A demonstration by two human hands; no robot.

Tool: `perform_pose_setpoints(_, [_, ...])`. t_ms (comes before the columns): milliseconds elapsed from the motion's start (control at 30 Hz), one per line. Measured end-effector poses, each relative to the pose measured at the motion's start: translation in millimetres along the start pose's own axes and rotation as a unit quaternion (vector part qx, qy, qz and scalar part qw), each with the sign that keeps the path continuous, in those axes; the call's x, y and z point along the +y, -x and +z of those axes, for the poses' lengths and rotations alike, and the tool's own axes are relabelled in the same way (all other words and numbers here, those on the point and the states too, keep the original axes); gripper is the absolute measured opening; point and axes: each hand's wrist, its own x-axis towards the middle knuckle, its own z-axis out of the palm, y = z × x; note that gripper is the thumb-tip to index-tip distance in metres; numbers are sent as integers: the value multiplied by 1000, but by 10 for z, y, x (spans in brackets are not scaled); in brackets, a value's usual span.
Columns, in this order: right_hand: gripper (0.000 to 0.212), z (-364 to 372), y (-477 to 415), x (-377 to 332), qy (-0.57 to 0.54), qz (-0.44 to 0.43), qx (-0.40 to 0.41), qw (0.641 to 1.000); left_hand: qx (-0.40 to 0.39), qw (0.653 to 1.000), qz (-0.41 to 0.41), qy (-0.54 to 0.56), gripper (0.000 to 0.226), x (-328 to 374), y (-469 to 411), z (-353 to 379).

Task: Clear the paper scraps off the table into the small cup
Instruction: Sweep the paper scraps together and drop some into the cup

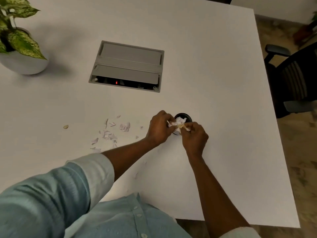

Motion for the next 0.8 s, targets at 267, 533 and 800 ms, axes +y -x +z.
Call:
perform_pose_setpoints(267, [15, -30, -509, 5, 89, 7, -72, 993, -44, 997, -11, -62, 24, 78, -507, 240])
perform_pose_setpoints(533, [27, 5, -491, -56, 94, -12, -74, 993, -63, 995, 23, -80, 16, 83, -460, 211])
perform_pose_setpoints(800, [19, 124, 76, -80, 43, -114, -70, 990, -44, 995, -22, -91, 14, -401, -62, -165])
